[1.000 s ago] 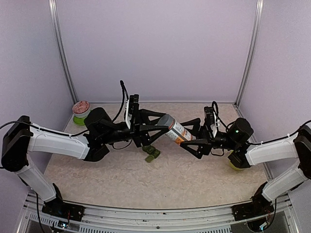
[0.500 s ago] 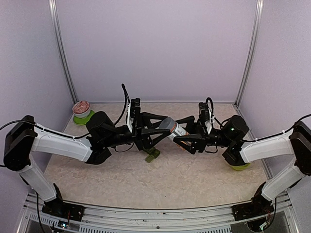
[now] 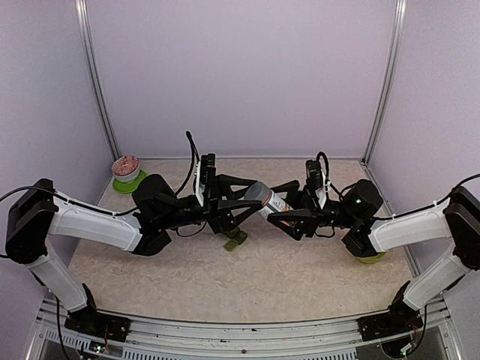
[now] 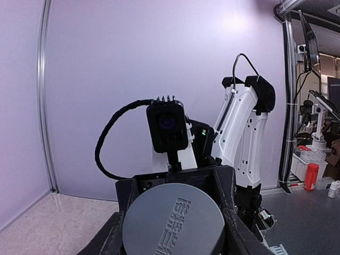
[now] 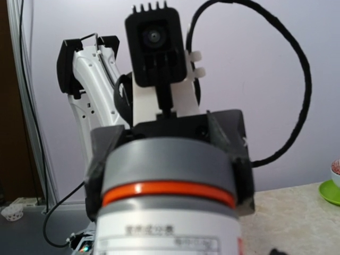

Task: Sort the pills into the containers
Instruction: Pass from the left arm to the right

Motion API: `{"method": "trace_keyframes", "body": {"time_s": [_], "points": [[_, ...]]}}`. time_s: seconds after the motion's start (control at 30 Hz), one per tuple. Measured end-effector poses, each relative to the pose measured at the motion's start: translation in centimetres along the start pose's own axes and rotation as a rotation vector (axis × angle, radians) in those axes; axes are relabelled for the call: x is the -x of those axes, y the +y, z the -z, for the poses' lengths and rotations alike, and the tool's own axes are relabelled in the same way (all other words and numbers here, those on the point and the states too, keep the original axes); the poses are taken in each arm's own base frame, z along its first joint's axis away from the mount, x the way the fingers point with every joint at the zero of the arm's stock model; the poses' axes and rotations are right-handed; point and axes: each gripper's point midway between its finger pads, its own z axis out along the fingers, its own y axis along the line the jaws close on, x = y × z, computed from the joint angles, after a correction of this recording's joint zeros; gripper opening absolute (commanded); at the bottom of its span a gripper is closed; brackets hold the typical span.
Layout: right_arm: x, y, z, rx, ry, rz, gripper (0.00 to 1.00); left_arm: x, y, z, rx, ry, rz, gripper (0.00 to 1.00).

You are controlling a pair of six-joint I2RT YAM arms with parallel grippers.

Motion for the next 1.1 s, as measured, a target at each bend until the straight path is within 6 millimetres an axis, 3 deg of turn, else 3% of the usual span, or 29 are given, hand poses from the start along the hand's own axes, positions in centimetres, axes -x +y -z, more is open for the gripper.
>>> {"method": "trace_keyframes", "body": {"time_s": [0.27, 0.4, 0.5, 0.6, 0.67, 0.83, 1.0, 1.1], "points": [[-0.3, 0.0, 0.0, 0.002, 0.004, -0.005, 0.8, 0.1, 0.0, 0.0, 0.0, -0.005, -0.003, 0.14], [-0.6, -0.1, 0.0, 0.0, 0.009, -0.011, 0.74, 0.1, 0.0, 0.0, 0.0, -0.005, -0.003, 0.14], [-0.7, -0.2, 0.0, -0.001, 0.011, -0.014, 0.65, 0.1, 0.0, 0.0, 0.0, -0.005, -0.003, 0.14], [-0.6, 0.0, 0.0, 0.007, 0.01, -0.011, 0.46, 0.1, 0.0, 0.0, 0.004, -0.006, -0.003, 0.16], [-0.6, 0.1, 0.0, 0.011, 0.008, -0.011, 0.38, 0.2, 0.1, 0.0, 0.005, -0.01, -0.009, 0.25], [-0.6, 0.0, 0.1, 0.007, 0.01, -0.008, 0.37, 0.1, 0.1, 0.0, 0.01, -0.007, -0.001, 0.55], [-1.2, -0.1, 0.2, -0.012, 0.047, -0.023, 0.38, -0.5, -0.1, 0.8, 0.028, 0.014, 0.02, 0.77], [-1.2, 0.1, 0.4, -0.021, 0.061, -0.035, 0.38, -0.4, -0.7, 1.7, 0.032, 0.023, 0.019, 0.83]]}}
